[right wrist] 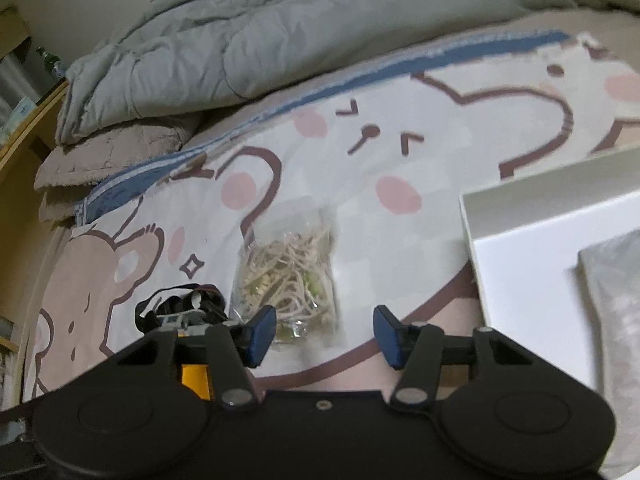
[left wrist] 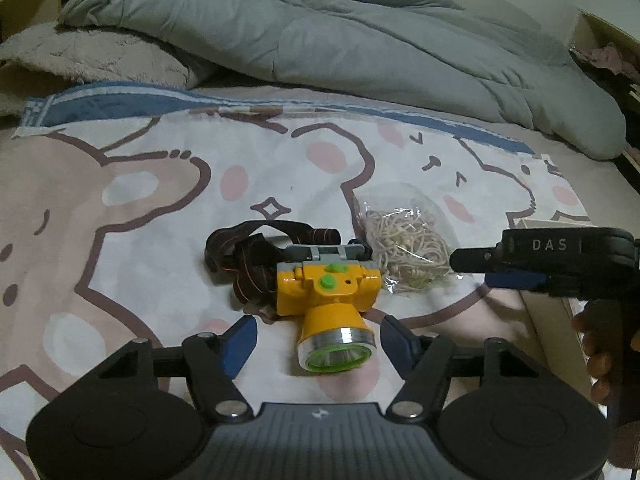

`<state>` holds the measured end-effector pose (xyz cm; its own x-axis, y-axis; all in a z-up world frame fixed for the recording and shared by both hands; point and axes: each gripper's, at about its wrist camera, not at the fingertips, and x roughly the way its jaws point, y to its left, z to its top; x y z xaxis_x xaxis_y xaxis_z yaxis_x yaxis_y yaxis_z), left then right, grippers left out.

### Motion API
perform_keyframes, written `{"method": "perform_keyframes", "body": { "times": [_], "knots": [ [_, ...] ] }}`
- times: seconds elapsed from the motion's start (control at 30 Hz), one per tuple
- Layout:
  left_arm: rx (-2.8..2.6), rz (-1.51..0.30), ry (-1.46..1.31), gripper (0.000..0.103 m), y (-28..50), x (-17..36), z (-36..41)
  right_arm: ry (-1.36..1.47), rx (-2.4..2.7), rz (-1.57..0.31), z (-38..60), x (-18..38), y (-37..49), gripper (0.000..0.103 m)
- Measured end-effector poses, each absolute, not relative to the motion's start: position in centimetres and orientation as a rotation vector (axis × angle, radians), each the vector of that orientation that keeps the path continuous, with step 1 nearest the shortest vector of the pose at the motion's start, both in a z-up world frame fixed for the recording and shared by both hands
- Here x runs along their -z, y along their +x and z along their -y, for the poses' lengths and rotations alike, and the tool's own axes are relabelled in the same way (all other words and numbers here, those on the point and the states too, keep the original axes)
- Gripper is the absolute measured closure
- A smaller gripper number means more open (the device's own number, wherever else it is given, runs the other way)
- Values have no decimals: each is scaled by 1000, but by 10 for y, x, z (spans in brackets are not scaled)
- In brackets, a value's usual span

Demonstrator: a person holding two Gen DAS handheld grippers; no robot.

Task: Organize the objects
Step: 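Move the left tool to the yellow headlamp while the right tool approaches the rubber-band bag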

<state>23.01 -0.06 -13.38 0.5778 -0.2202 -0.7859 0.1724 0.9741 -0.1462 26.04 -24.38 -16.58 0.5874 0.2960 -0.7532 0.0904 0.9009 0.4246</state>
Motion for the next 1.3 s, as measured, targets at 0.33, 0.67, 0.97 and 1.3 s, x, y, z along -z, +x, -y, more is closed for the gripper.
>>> {"method": "perform_keyframes", "body": {
  "times": [0.33, 0.67, 0.97, 1.3],
  "knots": [
    [203, -976, -135, 51, 246, 151, 7, 488, -189, -976, 236, 185, 264, 86],
    [211, -977, -134, 87, 239, 135, 1, 501, -174, -947, 252, 170, 257, 97],
    [243, -972, -136, 65, 234, 134, -3, 503, -141, -900, 255, 155, 255, 76],
    [200, -1007, -175, 51, 244, 156, 4, 651, -143, -927, 257, 170, 261, 58]
  ]
}}
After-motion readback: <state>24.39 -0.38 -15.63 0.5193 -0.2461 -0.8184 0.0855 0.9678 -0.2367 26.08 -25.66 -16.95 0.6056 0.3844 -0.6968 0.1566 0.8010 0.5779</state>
